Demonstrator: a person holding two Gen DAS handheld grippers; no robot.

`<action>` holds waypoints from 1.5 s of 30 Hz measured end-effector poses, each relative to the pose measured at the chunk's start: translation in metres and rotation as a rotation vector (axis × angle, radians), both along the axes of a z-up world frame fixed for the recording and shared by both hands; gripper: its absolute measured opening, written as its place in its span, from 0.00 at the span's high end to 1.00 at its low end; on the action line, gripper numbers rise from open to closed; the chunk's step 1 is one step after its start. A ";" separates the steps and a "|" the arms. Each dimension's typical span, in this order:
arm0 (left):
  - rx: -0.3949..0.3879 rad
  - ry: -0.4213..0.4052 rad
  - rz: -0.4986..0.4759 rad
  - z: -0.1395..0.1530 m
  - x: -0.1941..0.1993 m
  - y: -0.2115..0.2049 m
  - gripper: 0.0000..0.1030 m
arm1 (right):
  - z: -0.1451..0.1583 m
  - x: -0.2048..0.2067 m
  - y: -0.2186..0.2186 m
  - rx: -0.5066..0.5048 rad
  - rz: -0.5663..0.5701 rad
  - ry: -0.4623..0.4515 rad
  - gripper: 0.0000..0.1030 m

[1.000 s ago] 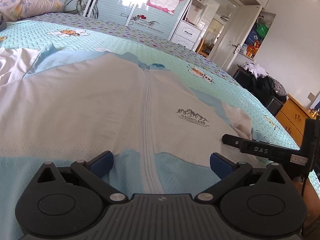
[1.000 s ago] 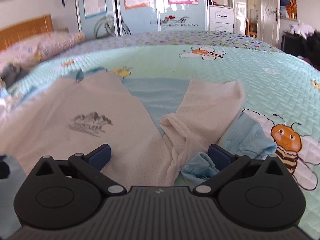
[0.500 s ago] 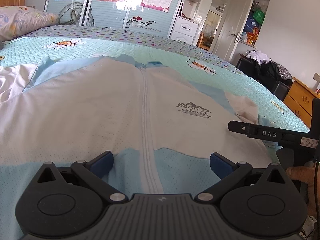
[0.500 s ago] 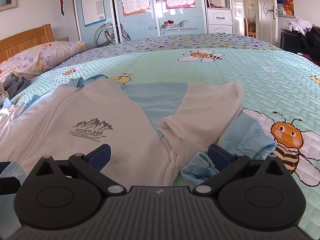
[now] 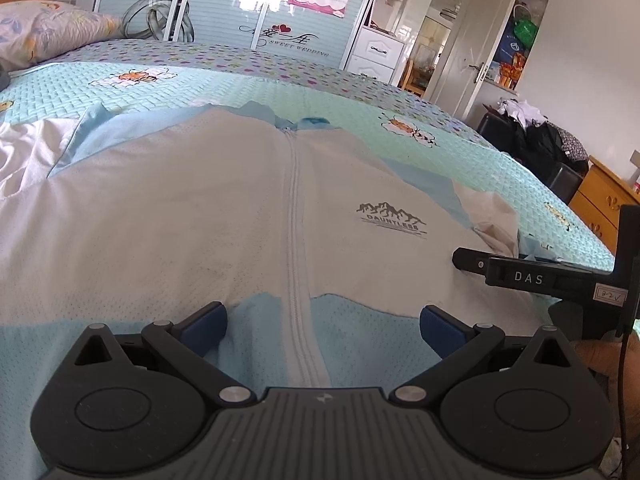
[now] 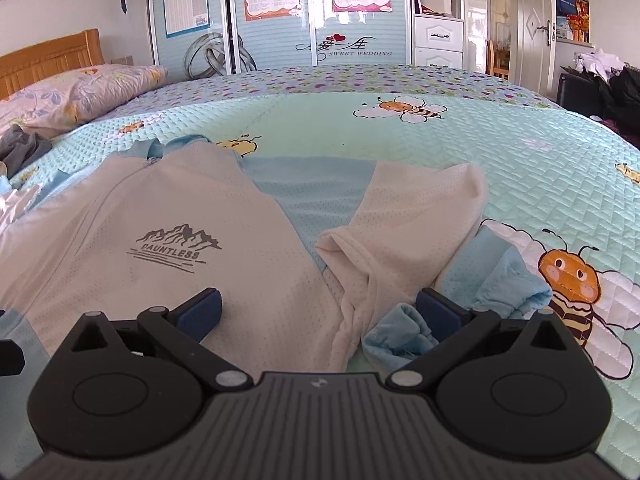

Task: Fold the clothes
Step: 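Grasp the crumpled light-blue cuff with the right gripper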

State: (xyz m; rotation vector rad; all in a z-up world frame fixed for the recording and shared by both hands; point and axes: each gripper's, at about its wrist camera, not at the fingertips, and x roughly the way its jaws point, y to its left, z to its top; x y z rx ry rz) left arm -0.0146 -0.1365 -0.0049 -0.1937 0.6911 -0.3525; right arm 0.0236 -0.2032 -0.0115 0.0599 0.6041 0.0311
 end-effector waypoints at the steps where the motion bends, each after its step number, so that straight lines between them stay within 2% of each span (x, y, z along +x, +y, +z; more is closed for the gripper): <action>1: 0.001 0.000 0.000 0.000 0.000 0.000 0.01 | 0.000 0.000 0.001 -0.006 0.000 0.002 0.00; 12: -0.003 -0.005 -0.002 -0.002 0.000 0.000 0.01 | 0.002 -0.001 -0.001 0.000 0.003 -0.002 0.00; 14: -0.003 -0.007 -0.003 -0.002 0.000 0.001 0.01 | 0.008 -0.009 -0.001 -0.008 -0.016 -0.042 0.00; 17: -0.003 -0.009 -0.005 -0.003 0.000 0.001 0.01 | 0.023 -0.035 0.000 0.008 -0.090 -0.163 0.00; 19: -0.002 -0.008 -0.005 -0.003 0.000 0.001 0.01 | 0.031 -0.052 0.005 0.020 -0.089 -0.204 0.00; 21: -0.004 -0.008 -0.006 -0.003 0.000 0.002 0.01 | 0.037 -0.064 0.013 0.045 -0.038 -0.200 0.00; 25: -0.002 -0.008 -0.006 -0.002 0.000 0.001 0.01 | 0.040 -0.065 0.019 0.166 0.046 -0.124 0.00; 27: -0.002 -0.009 -0.007 -0.002 0.000 0.002 0.01 | 0.034 -0.052 0.010 0.243 0.032 -0.056 0.00; 30: -0.008 -0.008 -0.008 -0.003 0.000 0.002 0.01 | 0.013 -0.033 -0.011 0.297 -0.054 0.061 0.02; 32: -0.011 -0.008 -0.009 -0.003 0.000 0.003 0.01 | 0.015 -0.040 -0.022 0.324 -0.082 0.019 0.03; 36: -0.015 -0.008 -0.010 -0.003 0.000 0.003 0.01 | 0.033 -0.076 -0.045 0.430 -0.151 -0.144 0.03; 38: -0.012 -0.009 -0.010 -0.003 0.000 0.003 0.01 | 0.040 -0.094 -0.063 0.441 -0.272 -0.219 0.01; 41: -0.009 -0.011 -0.011 -0.003 0.000 0.002 0.01 | 0.036 -0.100 -0.093 0.462 -0.438 -0.204 0.00; 45: -0.008 -0.012 -0.011 -0.004 0.000 0.002 0.01 | 0.014 -0.097 -0.132 0.748 -0.502 -0.134 0.00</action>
